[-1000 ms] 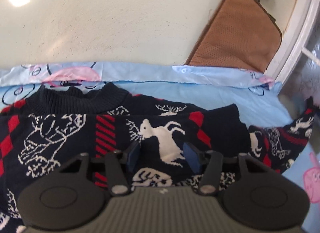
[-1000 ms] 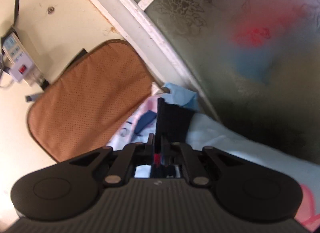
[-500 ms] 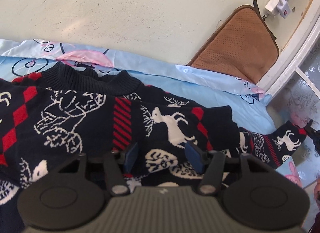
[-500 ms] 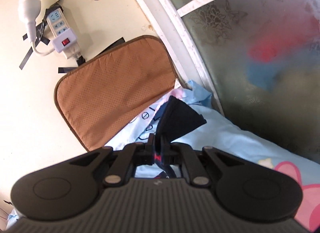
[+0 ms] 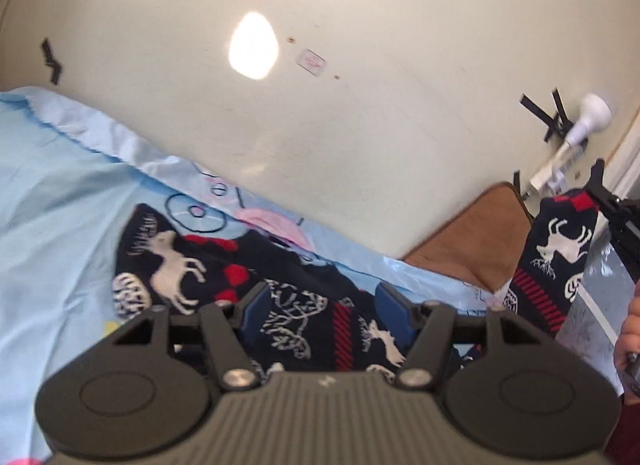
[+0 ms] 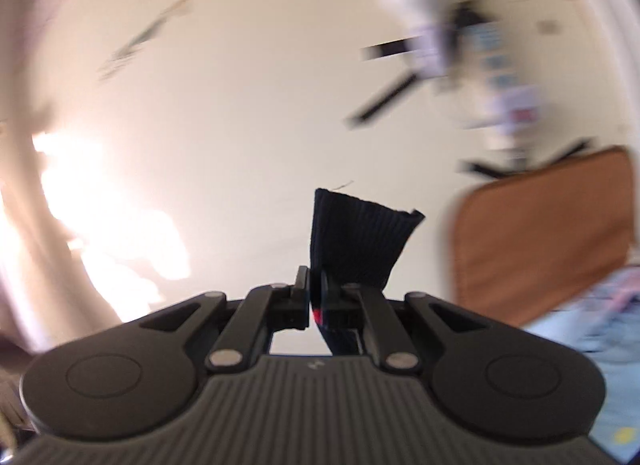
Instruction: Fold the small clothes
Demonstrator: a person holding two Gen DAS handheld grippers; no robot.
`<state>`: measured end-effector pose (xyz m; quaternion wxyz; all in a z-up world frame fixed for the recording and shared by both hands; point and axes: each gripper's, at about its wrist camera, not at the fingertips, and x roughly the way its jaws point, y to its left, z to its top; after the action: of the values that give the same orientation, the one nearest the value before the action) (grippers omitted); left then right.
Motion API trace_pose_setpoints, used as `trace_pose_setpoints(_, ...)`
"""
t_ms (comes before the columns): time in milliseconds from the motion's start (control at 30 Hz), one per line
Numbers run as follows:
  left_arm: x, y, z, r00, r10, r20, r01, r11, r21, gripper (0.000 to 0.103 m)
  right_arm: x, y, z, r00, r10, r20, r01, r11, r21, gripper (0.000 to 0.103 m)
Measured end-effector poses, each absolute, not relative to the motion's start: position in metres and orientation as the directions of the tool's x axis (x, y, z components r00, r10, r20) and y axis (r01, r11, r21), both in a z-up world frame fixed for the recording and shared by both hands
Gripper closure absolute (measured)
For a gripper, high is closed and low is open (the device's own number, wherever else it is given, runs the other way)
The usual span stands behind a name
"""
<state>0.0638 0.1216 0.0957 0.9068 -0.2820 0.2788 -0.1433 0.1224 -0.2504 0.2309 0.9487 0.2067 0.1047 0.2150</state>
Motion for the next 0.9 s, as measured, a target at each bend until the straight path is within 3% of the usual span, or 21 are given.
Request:
trace_pose_setpoints(67,0.053,0.144,0.086,0.817,-0.393,-0.421,0.062,0.787,-0.614,0.044,0.128,-0.198,0.231,0.815,0.569,-0.112,-0.476,0.767,0.431,0.096)
trace_pose_setpoints(167,0.043,0.171,0.069,0.822,-0.367,-0.436,0.004,0.768,-0.64,0.044,0.137,-0.12,0.204,0.693,0.692,-0.202,-0.576,0.7,0.423,0.095)
trace_pose_setpoints(400,0.038,0.192,0.043,0.794,-0.365,-0.486,-0.046,0.761,-0.647,0.044,0.143,-0.026,0.059,0.345,0.697,-0.629,-0.58,0.685,0.441,0.09)
trace_pose_setpoints(467,0.039,0.19,0.043,0.792,-0.373,-0.483,-0.032,0.765,-0.643,0.044,0.145,-0.046,0.055,0.362,0.697,-0.619,-0.544,0.697,0.467,0.09)
trace_pose_setpoints(533,0.041,0.186,0.042,0.79,-0.382,-0.479,-0.017,0.768,-0.641,0.044,0.145,-0.085,0.07,0.437,0.711,-0.551,-0.514,0.7,0.496,0.085)
trace_pose_setpoints(600,0.046,0.181,0.042,0.787,-0.387,-0.481,-0.011,0.77,-0.638,0.044,0.14,-0.129,0.091,0.578,0.668,-0.47,-0.465,0.742,0.483,0.062)
trace_pose_setpoints(667,0.051,0.174,0.042,0.783,-0.394,-0.481,-0.001,0.773,-0.635,0.044,0.133,-0.167,0.1,0.716,0.549,-0.432,-0.382,0.825,0.416,0.047)
trace_pose_setpoints(767,0.057,0.162,0.041,0.778,-0.389,-0.494,0.003,0.788,-0.616,0.04,0.131,-0.215,0.09,0.822,0.323,-0.469,-0.196,0.934,0.299,0.039)
trace_pose_setpoints(900,0.063,0.15,0.043,0.778,-0.359,-0.516,-0.002,0.819,-0.573,0.039,0.146,-0.243,0.059,0.774,0.275,-0.571,-0.114,0.947,0.301,0.039)
